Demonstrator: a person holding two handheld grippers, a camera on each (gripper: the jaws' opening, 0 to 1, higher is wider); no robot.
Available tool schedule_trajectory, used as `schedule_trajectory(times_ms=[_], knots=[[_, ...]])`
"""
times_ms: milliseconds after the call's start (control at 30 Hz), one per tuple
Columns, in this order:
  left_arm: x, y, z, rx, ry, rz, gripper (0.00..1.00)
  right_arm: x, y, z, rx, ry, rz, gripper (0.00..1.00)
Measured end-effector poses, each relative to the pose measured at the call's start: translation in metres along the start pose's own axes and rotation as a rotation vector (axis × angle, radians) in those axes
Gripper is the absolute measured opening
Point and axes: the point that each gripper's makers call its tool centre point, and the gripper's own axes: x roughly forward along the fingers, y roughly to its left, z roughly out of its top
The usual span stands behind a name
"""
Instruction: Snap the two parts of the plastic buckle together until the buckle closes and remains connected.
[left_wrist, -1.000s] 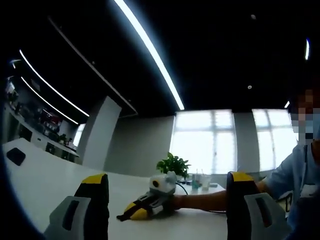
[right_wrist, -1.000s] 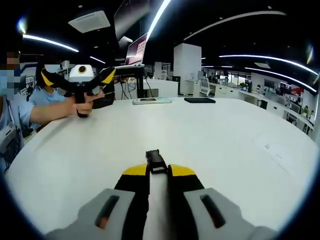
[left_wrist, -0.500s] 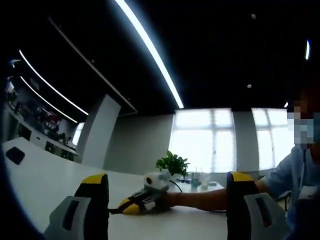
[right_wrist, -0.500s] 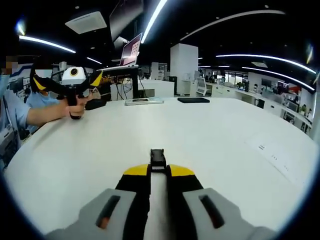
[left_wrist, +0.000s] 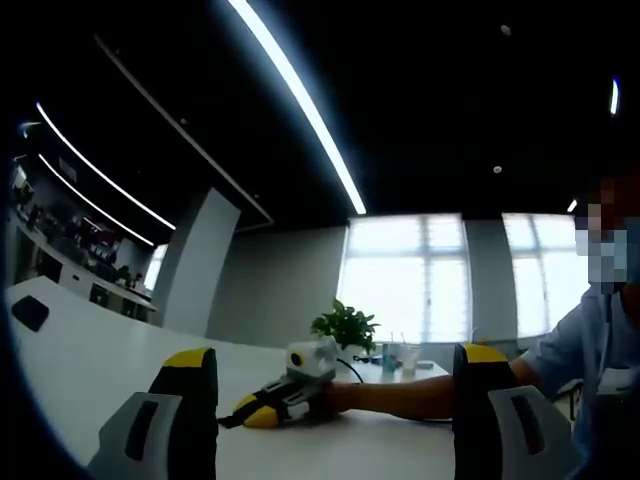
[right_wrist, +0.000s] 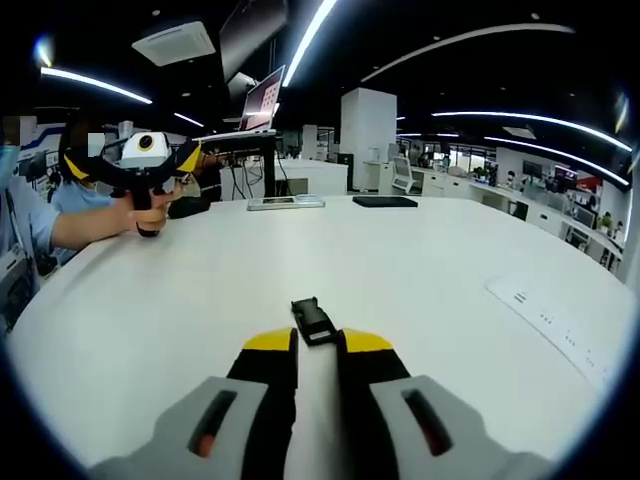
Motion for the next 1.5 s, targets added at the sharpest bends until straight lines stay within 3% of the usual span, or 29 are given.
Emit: schedule_trajectory(times_ms=[167, 367, 500, 533, 600, 733, 833, 933, 1033, 1167, 1300, 1367, 1500], knots=[[-0.001, -0.001, 0.002, 0.005, -0.006, -0.002, 0.99, -0.001, -0.007, 0.001, 0.003, -0.009, -0.015, 0.18], [-0.002, -0.002, 0.005, 0.012, -0.015, 0.001, 0.99, -0.009, -0.01, 0.017, 0.045, -0.101, -0.078, 0.32], [-0.002, -0.001, 0.005, 0.036, -0.013, 0.019, 0.96, -0.029, 0.0, 0.046, 0.098, -0.273, -0.16, 0.41], [-0.003, 0.002, 0.006, 0.071, -0.018, 0.036, 0.93, -0.038, 0.009, 0.059, 0.126, -0.345, -0.17, 0.41], [-0.003, 0.001, 0.007, 0.072, -0.02, 0.036, 0.91, -0.049, 0.029, 0.073, 0.137, -0.401, -0.162, 0.41], [0.001, 0.001, 0.009, 0.057, -0.03, 0.024, 0.99, -0.066, 0.061, 0.087, 0.11, -0.429, -0.163, 0.41], [0.002, 0.001, 0.007, 0.075, -0.017, 0.03, 0.99, -0.076, 0.073, 0.091, 0.123, -0.442, -0.178, 0.44], [0.001, 0.003, 0.007, 0.089, -0.01, 0.044, 0.99, -0.091, 0.084, 0.093, 0.174, -0.45, -0.255, 0.58], [0.0, 0.006, 0.011, 0.094, -0.013, 0.054, 0.99, -0.105, 0.101, 0.095, 0.222, -0.471, -0.276, 0.68], [0.0, 0.006, 0.019, 0.133, -0.011, 0.074, 0.97, -0.119, 0.136, 0.095, 0.28, -0.51, -0.282, 0.68], [0.001, -0.001, 0.032, 0.139, -0.041, 0.075, 0.97, -0.135, 0.139, 0.087, 0.25, -0.507, -0.319, 0.68], [0.002, -0.008, 0.035, 0.143, -0.042, 0.071, 0.98, -0.142, 0.14, 0.076, 0.181, -0.461, -0.357, 0.68], [0.0, -0.024, 0.026, 0.188, 0.001, 0.084, 0.99, -0.159, 0.134, 0.071, 0.226, -0.513, -0.366, 0.67]])
